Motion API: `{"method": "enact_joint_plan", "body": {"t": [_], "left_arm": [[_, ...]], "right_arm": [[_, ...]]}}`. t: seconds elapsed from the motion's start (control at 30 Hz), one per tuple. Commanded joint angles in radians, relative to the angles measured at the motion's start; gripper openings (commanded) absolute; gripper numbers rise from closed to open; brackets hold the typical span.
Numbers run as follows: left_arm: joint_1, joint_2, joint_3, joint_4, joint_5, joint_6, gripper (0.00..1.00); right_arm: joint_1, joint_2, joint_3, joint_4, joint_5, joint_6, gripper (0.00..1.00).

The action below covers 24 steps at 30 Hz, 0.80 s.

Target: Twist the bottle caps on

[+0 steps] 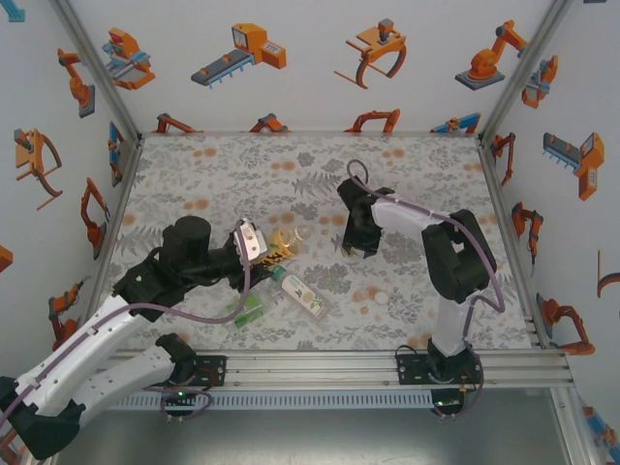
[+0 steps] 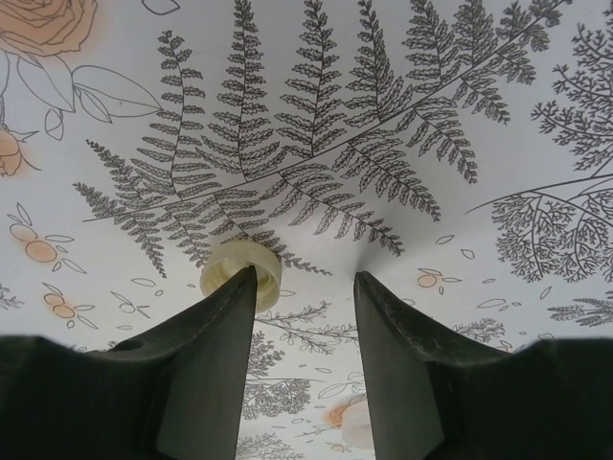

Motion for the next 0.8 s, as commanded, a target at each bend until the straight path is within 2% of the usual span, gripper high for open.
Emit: {"method": "enact_joint_plan", "body": {"t": [0.0, 0.13, 0.33, 0.77], "left_arm": [[-0.005, -0.012, -0.015, 0.018, -0.004, -0.027, 0.0], [-0.004, -0.009, -0.017, 0.026, -0.002, -0.029, 0.0], [-0.005, -0.004, -0.026, 0.036, -0.001, -0.034, 0.0], [-0.005, -0.035, -0.05, 0.022, -0.015, -0.04, 0.0]], "right_arm": [[0.002, -0.058, 0.011, -0.049, 0.032, -0.024, 0.45], [0.005, -0.074, 0.035, -0.054, 0.024, -0.033, 0.45], [0.024, -0.009, 0.095, -0.056, -0.027, -0.036, 0.46], [0.047, 0.056, 0.138, -0.067, -0.034, -0.033, 0.47]]}}
